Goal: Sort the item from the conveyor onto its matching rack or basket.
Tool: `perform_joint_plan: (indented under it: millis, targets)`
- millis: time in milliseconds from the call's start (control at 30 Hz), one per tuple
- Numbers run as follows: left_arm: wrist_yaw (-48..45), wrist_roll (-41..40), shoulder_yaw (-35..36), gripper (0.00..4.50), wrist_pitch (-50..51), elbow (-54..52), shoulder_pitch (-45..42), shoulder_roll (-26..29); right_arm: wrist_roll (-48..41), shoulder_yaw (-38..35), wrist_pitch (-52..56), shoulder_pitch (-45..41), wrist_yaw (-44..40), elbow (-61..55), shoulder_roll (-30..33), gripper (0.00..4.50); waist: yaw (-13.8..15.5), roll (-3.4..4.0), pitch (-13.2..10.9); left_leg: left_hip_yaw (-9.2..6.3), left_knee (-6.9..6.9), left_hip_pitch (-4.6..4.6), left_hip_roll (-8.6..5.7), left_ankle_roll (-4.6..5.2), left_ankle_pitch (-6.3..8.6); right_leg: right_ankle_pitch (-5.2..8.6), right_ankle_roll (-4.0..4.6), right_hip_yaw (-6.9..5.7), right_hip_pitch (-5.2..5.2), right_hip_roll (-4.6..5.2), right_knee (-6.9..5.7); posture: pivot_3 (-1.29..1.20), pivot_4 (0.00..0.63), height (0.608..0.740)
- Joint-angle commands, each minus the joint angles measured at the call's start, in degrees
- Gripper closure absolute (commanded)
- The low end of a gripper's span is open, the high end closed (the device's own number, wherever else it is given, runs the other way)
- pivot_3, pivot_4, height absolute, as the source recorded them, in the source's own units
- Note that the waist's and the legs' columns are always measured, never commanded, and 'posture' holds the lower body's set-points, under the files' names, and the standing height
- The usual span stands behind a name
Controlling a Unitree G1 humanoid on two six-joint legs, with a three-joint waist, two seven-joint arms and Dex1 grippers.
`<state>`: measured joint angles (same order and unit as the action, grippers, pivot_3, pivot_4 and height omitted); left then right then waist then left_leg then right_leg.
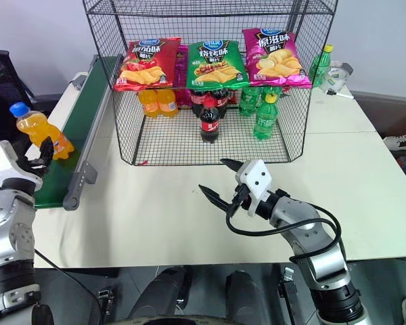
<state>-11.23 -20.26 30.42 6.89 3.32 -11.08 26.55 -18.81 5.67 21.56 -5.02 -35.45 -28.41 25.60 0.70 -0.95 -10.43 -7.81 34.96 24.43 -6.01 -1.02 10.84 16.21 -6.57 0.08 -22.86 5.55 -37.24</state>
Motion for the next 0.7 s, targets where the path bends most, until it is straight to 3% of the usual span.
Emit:
perform_joint_plan:
  millis: [33,333,467,700]
  targets:
    - [0.0,0.4,1.0,0.06,-0.9,-2.1,0.0,1.7,-0.6,0.2,0.4,-1.2,0.6,-2.9,-0.4,0.00,0.0,0.00,0.0,0.00,0.00,0.00,0.00,0.00,0.00,0.00,0.00,0.00,0.00,0.00,0.00,0.00,0.150,0.740]
    - [0.7,0.8,1.0,0.06,-0.5,-2.0,-0.2,1.6,-1.0,-0.5,0.8,-1.7,0.3,-2.3,-0.3,0.00,0.0,0.00,0.0,0.00,0.01,0.00,0.00,0.00,0.00,0.00,0.00,0.00,0.00,0.00,0.00,0.00,0.150,0.740]
    - [0.8,1.0,0.7,1.36,-0.1,-2.4,0.0,1.6,-1.0,-0.7,0.8,-1.4,0.4,-2.6,-0.2,0.00,0.0,0.00,0.0,0.00,0.01,0.00,0.00,0.00,0.00,0.00,0.00,-0.01,0.00,0.00,0.00,0.00,0.150,0.740]
    - [-0.9,-2.6,0.5,1.36,0.3,-8.1,-1.7,1.3,-1.2,-1.0,0.9,-1.1,0.3,-3.1,0.2,0.00,0.1,-0.10,0.0,-0.01,0.02,0.01,0.00,0.00,0.00,0.00,0.00,-0.01,0.01,0.00,0.00,0.00,0.150,0.740]
